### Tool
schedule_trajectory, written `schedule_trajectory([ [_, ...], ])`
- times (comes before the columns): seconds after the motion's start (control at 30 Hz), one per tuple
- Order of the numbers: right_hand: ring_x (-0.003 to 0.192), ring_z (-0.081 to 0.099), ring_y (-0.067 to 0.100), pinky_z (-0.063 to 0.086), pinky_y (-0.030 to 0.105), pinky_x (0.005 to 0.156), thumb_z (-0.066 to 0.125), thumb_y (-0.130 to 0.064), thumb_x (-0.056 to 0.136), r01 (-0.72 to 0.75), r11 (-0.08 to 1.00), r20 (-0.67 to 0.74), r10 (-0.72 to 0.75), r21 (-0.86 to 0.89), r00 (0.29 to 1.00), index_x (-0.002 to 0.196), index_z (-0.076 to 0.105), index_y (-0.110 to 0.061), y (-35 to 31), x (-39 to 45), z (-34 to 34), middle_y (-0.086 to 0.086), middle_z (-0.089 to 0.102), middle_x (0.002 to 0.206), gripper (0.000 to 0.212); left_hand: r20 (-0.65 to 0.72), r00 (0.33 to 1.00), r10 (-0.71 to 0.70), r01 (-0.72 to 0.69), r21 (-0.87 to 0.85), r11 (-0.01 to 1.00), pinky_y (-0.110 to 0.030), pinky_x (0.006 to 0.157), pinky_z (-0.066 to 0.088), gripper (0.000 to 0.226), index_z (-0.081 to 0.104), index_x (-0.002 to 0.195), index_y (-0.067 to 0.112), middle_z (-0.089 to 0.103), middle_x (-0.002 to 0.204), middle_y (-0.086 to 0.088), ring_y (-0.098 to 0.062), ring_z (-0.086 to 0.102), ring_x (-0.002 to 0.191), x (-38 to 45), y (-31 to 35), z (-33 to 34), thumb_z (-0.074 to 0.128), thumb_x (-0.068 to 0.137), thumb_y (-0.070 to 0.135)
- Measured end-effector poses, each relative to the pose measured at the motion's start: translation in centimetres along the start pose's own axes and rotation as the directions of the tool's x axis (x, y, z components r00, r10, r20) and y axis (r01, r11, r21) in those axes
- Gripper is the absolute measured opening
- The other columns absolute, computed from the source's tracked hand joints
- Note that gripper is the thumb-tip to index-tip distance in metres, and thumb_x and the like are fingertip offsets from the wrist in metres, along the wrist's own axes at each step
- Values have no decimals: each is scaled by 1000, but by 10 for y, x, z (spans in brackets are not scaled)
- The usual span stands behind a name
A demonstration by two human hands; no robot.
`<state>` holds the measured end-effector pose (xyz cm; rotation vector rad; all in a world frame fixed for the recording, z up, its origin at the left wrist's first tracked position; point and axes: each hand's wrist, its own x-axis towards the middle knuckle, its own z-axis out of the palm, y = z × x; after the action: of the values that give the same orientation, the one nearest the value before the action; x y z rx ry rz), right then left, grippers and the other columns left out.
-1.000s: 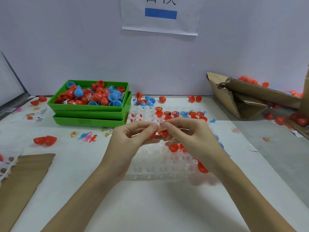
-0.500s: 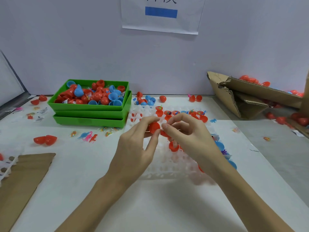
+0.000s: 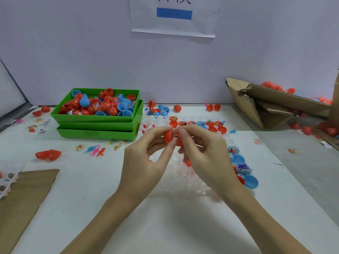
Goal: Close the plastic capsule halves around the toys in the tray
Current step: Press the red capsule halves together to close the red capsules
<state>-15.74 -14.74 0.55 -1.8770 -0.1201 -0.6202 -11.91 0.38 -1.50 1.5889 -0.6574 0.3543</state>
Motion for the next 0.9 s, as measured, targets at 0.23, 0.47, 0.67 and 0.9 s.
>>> schedule_trajectory([
  [0.23, 74, 75, 18, 62, 28, 65, 76, -16, 90, -75, 990, 2, 76, 117, 997, 101, 70, -22, -2, 1, 0, -7, 73, 89, 14, 16, 1000, 9, -9, -2, 1000, -22, 91, 58, 28, 74, 117, 14, 78, 107, 8, -14, 75, 103, 0, 1, -1, 73, 94, -1],
  [0.47, 76, 73, 12, 57, 20, 66, 67, -4, 97, -27, 991, 93, 15, 131, 996, 110, 73, -11, -5, 1, -1, 0, 75, 93, 16, -2, 995, -98, 97, -94, 991, -19, 85, 58, 26, 74, 109, 19, 78, 101, 7, -16, 76, 100, 5, 1, -6, 71, 94, -2],
  [0.67, 85, 73, 13, 58, 21, 67, 68, -10, 97, -18, 994, 77, 10, 108, 997, 117, 70, -12, -4, 1, 0, -1, 74, 102, 20, -24, 997, -70, 68, -75, 995, -20, 82, 59, 16, 68, 105, 14, 79, 95, 4, -16, 78, 92, 5, 4, -6, 73, 95, 2],
  [0.9, 85, 74, 15, 58, 19, 70, 65, -11, 99, -41, 986, 59, 32, 161, 998, 115, 71, -13, -2, 1, 3, -6, 75, 97, 17, -51, 987, 150, -136, 214, 967, -18, 77, 60, 11, 76, 105, 15, 78, 95, 9, -6, 76, 88, 5, 2, -12, 75, 96, 10],
])
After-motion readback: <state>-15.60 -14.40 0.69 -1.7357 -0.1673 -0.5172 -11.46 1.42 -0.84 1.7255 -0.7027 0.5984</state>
